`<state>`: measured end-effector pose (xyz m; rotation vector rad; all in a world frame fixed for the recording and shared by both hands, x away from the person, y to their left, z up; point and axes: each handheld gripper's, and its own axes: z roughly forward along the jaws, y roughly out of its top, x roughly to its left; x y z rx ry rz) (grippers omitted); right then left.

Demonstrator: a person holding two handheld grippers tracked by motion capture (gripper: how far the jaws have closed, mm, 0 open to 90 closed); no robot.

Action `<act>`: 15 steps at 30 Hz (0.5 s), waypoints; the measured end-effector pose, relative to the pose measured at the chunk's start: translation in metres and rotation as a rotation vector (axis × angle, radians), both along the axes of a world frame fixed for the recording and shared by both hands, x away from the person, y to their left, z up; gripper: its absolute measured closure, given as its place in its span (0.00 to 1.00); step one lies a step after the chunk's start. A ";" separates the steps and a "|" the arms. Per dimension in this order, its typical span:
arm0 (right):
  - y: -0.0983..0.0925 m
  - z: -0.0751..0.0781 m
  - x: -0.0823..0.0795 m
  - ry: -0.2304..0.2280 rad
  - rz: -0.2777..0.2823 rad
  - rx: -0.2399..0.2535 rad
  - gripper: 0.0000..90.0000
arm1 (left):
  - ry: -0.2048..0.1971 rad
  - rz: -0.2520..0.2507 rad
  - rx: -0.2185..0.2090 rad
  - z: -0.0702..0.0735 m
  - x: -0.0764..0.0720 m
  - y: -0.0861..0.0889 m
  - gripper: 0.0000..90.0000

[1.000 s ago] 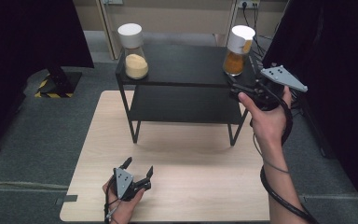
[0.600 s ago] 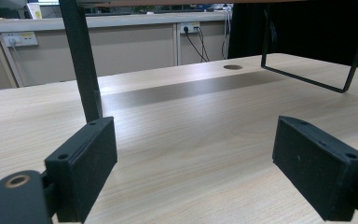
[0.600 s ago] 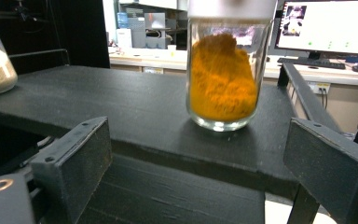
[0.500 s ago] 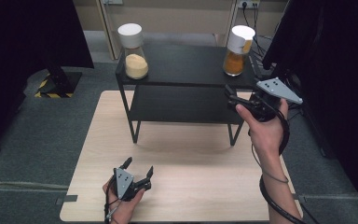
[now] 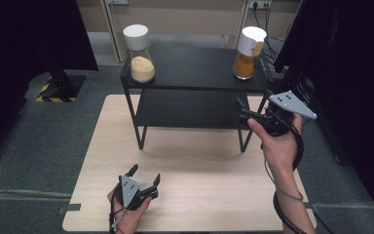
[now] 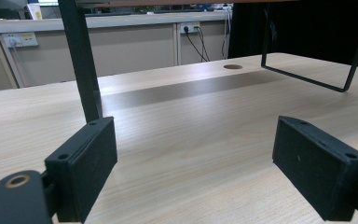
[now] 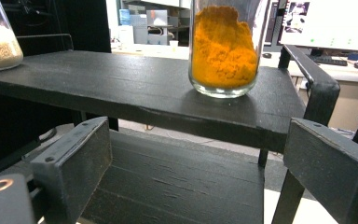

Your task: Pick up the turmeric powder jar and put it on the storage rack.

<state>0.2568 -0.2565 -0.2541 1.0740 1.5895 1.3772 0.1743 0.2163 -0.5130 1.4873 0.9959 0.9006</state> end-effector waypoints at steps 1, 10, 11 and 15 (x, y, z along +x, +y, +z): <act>0.000 -0.001 -0.001 0.000 -0.001 0.000 0.09 | 0.000 0.000 -0.001 0.000 0.000 0.000 0.15; -0.003 -0.013 -0.005 0.013 0.004 0.000 0.09 | -0.002 0.000 0.000 0.000 0.000 0.000 0.15; -0.004 -0.015 -0.006 0.015 0.005 0.000 0.09 | -0.002 0.000 0.000 0.000 0.000 0.000 0.15; -0.005 -0.021 -0.009 0.021 0.007 -0.008 0.09 | -0.001 -0.001 0.001 0.000 0.000 0.000 0.15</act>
